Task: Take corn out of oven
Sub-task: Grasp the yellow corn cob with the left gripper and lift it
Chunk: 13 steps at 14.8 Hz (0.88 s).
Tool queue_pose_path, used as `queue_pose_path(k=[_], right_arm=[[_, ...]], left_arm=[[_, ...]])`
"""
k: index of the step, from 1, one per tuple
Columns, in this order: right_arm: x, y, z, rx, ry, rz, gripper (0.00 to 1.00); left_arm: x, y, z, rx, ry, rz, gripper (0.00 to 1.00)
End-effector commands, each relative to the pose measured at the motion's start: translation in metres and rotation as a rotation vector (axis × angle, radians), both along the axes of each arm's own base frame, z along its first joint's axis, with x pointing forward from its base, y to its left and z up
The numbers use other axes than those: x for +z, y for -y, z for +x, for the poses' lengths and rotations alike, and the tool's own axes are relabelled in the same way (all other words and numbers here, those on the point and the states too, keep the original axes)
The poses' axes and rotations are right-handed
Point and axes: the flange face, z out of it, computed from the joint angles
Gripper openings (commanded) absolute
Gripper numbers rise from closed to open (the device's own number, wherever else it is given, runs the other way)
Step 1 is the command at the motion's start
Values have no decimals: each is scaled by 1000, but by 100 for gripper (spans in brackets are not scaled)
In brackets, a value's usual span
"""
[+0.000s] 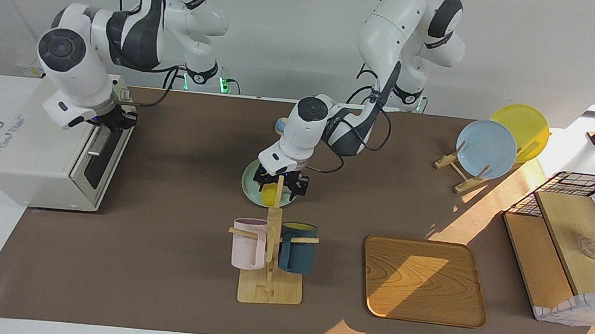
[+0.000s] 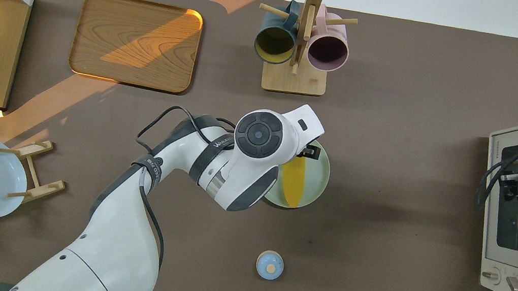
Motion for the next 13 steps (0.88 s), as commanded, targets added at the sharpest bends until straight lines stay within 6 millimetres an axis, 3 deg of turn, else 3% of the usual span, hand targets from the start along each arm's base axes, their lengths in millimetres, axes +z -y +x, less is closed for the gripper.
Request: queue_pose_path(k=[1, 3, 5, 6, 7, 11, 13], right_arm=[[56, -11, -23, 18, 77, 44, 43], [62, -21, -25, -12, 100, 149, 61], [64, -30, -21, -13, 127, 196, 70], [66, -32, -18, -6, 153, 192, 89], [66, -32, -15, -4, 169, 187, 100], [78, -26, 11, 5, 156, 161, 100], [85, -26, 21, 5, 148, 162, 100]], left_arm=[[3, -2, -12, 8, 17, 15, 100], [1, -2, -17, 11, 10, 21, 100], [-1, 2, -26, 12, 0, 28, 100], [-1, 3, -31, 11, -3, 30, 98], [-1, 1, -29, 19, -4, 32, 89], [2, 1, -27, 29, -16, 41, 26], [10, -2, -17, 55, -16, 44, 4]])
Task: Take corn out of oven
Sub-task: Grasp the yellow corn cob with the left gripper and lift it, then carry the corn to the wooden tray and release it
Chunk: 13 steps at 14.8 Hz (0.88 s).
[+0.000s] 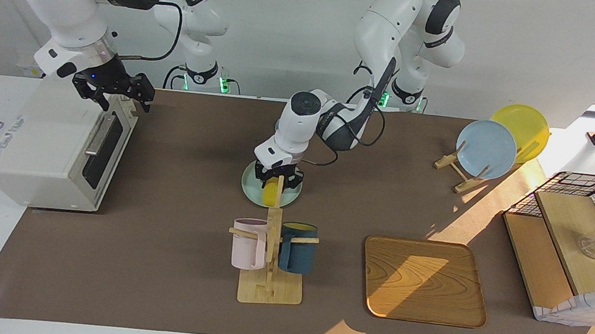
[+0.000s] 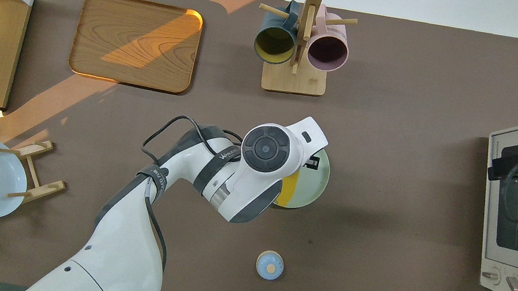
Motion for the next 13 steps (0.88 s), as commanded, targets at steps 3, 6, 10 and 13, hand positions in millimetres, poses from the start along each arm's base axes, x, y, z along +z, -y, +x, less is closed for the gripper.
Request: queue_pose_path(k=[3, 6, 10, 13], right_arm=[[2, -1, 18, 31, -19, 15, 100], [0, 1, 14, 12, -24, 13, 100], [2, -2, 12, 22, -25, 13, 100], [4, -12, 6, 19, -38, 10, 100]], left_arm=[[47, -32, 25, 59, 2, 50, 0], [86, -112, 86, 95, 15, 83, 0], [94, -234, 172, 123, 47, 98, 0], [84, -280, 223, 136, 71, 104, 0]])
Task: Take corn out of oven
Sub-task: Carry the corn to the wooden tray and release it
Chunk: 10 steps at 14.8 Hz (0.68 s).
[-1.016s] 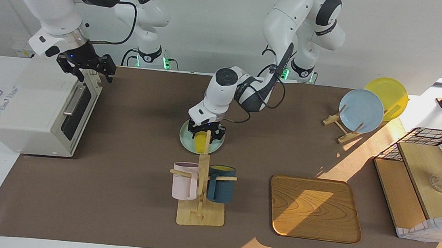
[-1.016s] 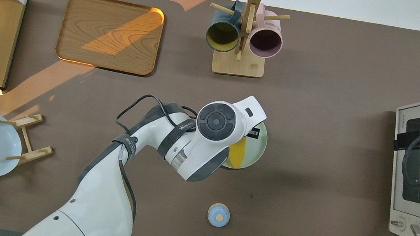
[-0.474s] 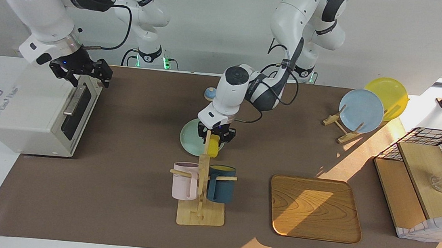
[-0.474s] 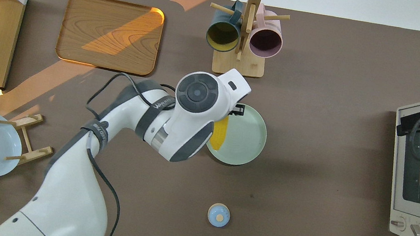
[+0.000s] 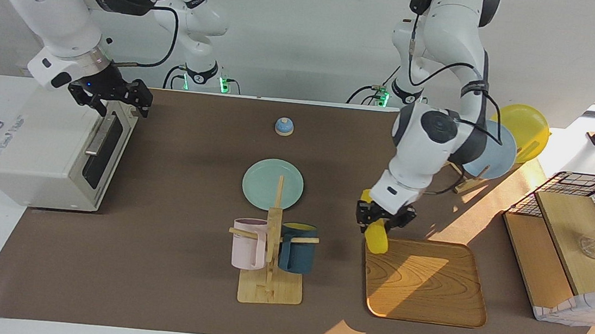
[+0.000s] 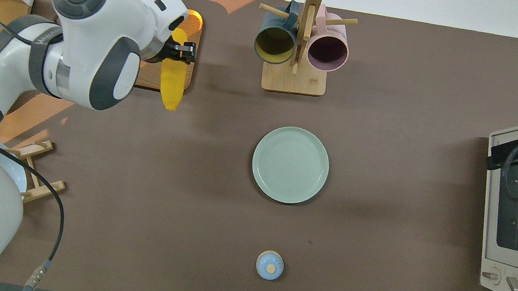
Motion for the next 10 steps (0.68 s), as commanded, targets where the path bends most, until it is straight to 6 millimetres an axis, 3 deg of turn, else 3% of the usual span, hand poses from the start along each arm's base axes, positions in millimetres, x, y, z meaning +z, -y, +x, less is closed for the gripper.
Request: queue_pose_path(k=[1, 4, 10], right_arm=[[6, -5, -9, -9, -13, 2, 100], [6, -5, -13, -11, -18, 0, 100], [6, 2, -11, -27, -1, 1, 100]], left_arm=[[-14, -24, 54, -2, 16, 10, 0], [-39, -66, 95, -11, 44, 19, 0], [-87, -83, 97, -39, 35, 49, 0]])
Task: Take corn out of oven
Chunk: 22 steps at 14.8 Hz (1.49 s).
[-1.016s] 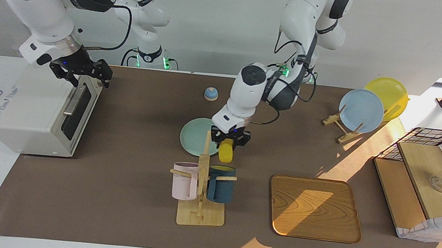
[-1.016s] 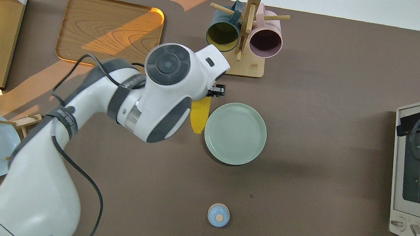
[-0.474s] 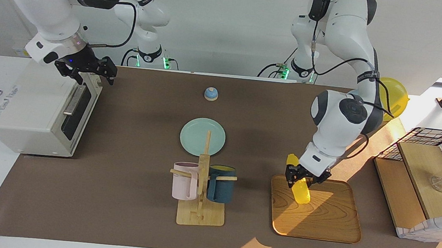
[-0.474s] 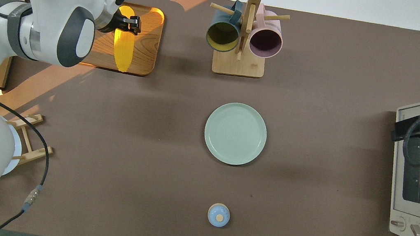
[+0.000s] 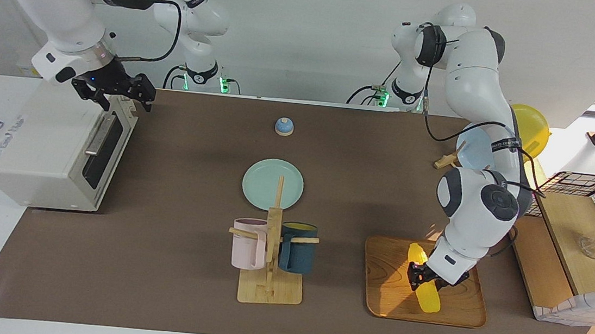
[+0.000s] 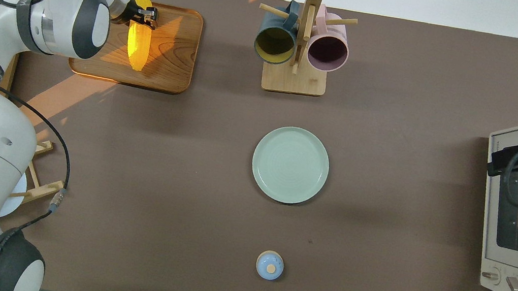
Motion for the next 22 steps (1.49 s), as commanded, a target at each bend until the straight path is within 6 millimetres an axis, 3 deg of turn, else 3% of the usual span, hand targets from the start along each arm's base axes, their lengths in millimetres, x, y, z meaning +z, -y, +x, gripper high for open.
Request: queue_pose_path(k=[1, 2, 4, 6, 9, 11, 15, 19, 22], right_arm=[[1, 2, -5, -19, 12, 1, 100], [1, 3, -5, -16, 9, 3, 100], [0, 0, -5, -11, 5, 2, 100], [0, -3, -5, -3, 6, 2, 100], [0, -1, -5, -6, 6, 2, 100], [0, -1, -5, -8, 6, 2, 100], [0, -1, -5, -6, 6, 2, 100], [0, -2, -5, -7, 6, 3, 100], [0, -1, -5, -6, 6, 2, 100]], left_arm=[[-4, -3, 2, -26, 14, 18, 0], [-2, -5, 2, -58, 15, 39, 0], [-7, -6, -2, -73, -4, 52, 99], [6, -10, -3, -68, 1, 47, 100], [59, -13, -13, -64, -9, 40, 100], [110, -18, -26, -56, -10, 36, 100], [212, -40, -72, -40, -65, 35, 100], [269, -62, -127, -25, -153, 48, 100], [296, -71, -179, 1, -207, 38, 100]])
